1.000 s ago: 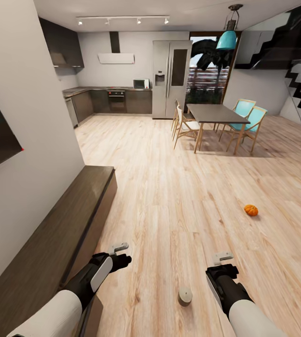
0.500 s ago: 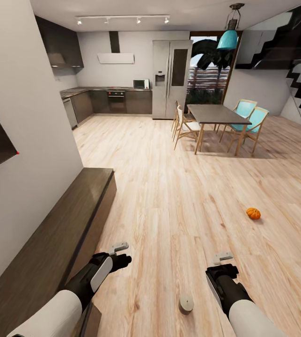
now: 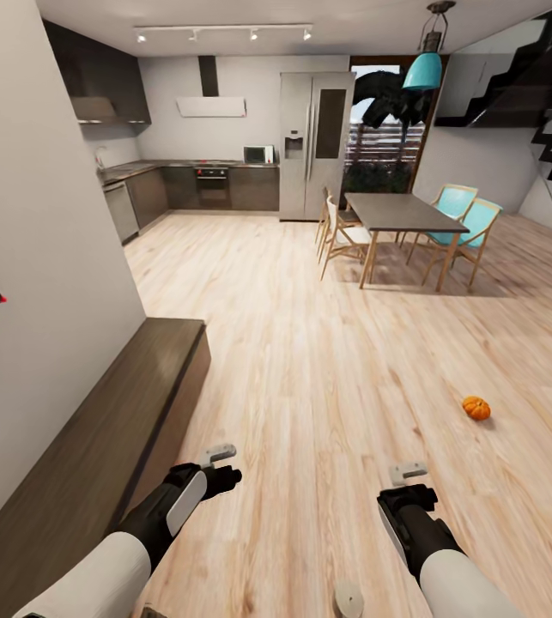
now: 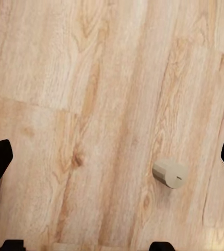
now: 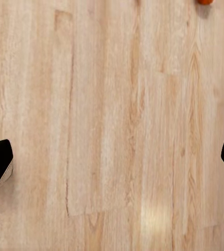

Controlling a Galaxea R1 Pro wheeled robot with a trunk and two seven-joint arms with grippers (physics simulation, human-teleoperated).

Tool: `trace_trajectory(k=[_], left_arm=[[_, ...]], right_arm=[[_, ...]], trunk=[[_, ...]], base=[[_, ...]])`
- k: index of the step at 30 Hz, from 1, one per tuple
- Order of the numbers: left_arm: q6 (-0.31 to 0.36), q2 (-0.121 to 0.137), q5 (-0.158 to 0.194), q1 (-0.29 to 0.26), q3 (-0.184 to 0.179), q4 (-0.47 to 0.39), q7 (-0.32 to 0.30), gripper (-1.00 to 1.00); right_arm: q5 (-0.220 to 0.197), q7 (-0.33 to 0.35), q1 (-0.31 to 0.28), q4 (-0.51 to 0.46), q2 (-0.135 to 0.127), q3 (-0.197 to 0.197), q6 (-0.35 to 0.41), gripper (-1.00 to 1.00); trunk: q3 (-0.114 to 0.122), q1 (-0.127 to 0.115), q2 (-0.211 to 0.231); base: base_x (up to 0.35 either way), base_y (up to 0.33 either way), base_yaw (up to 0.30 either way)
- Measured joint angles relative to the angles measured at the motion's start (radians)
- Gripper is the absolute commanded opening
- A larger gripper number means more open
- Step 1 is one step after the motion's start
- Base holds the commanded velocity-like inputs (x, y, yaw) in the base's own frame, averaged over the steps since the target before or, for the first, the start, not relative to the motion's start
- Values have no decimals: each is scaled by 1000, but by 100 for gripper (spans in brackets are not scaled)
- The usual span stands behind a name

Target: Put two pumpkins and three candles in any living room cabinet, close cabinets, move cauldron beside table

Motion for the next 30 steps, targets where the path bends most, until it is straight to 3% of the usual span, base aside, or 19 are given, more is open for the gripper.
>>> trace_trajectory(k=[7,30], left_arm=[[-1,0,0,0,0,-1,0,100],[-2,0,0,-1,0,-3,0,100]], right_arm=[[2,0,0,1,0,0,0,100],[2,0,0,2,1,1,0,100]], trunk=[[0,0,0],[0,0,0]], base=[[265,0,0],[33,-24,0]])
